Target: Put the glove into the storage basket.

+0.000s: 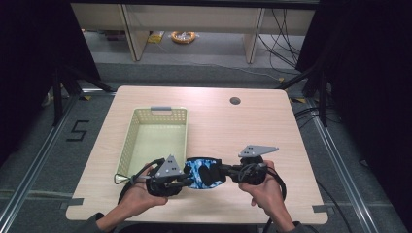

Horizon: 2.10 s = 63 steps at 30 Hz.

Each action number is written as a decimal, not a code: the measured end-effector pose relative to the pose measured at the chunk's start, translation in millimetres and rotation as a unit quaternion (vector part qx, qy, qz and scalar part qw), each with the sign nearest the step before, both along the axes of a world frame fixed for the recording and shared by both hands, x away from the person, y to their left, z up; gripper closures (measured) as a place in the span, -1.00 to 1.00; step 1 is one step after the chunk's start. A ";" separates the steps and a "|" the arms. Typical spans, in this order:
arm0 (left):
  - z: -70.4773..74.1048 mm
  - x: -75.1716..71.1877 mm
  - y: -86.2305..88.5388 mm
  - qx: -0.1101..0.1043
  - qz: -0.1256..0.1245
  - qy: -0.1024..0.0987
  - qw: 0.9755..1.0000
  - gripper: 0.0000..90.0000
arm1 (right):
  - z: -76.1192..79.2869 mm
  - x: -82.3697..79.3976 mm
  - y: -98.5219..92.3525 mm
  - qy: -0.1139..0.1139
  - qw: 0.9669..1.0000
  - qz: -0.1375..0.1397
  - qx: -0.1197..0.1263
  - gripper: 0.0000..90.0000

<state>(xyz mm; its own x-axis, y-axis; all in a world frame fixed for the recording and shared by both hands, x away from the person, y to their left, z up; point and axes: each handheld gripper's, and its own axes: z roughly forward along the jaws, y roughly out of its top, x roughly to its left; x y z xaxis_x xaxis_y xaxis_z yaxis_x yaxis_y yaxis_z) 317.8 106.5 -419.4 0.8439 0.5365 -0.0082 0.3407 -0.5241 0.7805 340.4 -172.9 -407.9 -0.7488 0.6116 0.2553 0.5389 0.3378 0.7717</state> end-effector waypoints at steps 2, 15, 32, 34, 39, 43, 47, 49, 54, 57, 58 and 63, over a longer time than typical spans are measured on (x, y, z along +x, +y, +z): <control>4.2 1.5 5.4 0.003 0.001 -0.005 1.000 0.79 | 3.8 1.7 5.5 0.005 1.000 0.002 0.002 0.94; 19.8 15.8 38.8 0.019 0.028 -0.007 0.999 0.79 | 16.6 25.2 42.0 -0.002 1.000 0.017 0.014 0.94; 17.9 36.2 93.3 0.027 0.082 0.003 0.996 0.80 | 20.3 60.0 102.0 0.005 0.999 0.040 0.001 0.94; 15.8 39.3 100.4 0.028 0.087 0.007 0.996 0.80 | 16.9 64.9 108.9 0.007 0.999 0.042 0.000 0.94; 13.5 43.7 115.2 0.021 0.104 0.014 0.994 0.80 | 13.8 71.7 124.7 0.024 0.998 0.048 0.011 0.94; 16.6 43.1 128.8 0.020 0.115 0.014 0.993 0.80 | 16.6 74.8 137.7 0.029 0.998 0.054 0.017 0.94; 20.0 38.7 142.1 0.026 0.125 0.013 0.992 0.80 | 13.4 76.9 151.8 0.036 0.997 0.062 0.026 0.94; 20.7 36.5 149.1 0.032 0.125 0.013 0.992 0.80 | 9.4 77.2 158.6 0.042 0.996 0.066 0.032 0.94; 15.9 32.1 161.0 0.047 0.134 0.020 0.990 0.79 | -1.9 75.5 174.0 0.057 0.995 0.071 0.041 0.94; 10.7 32.3 163.7 0.049 0.138 0.031 0.989 0.79 | -9.3 74.6 179.7 0.067 0.994 0.071 0.042 0.94; 10.1 33.0 164.4 0.055 0.136 0.031 0.989 0.79 | -12.8 74.5 181.0 0.073 0.994 0.070 0.043 0.94; 0.4 38.9 155.5 0.056 0.132 0.041 0.989 0.77 | -26.8 77.5 179.1 0.095 0.993 0.056 0.036 0.94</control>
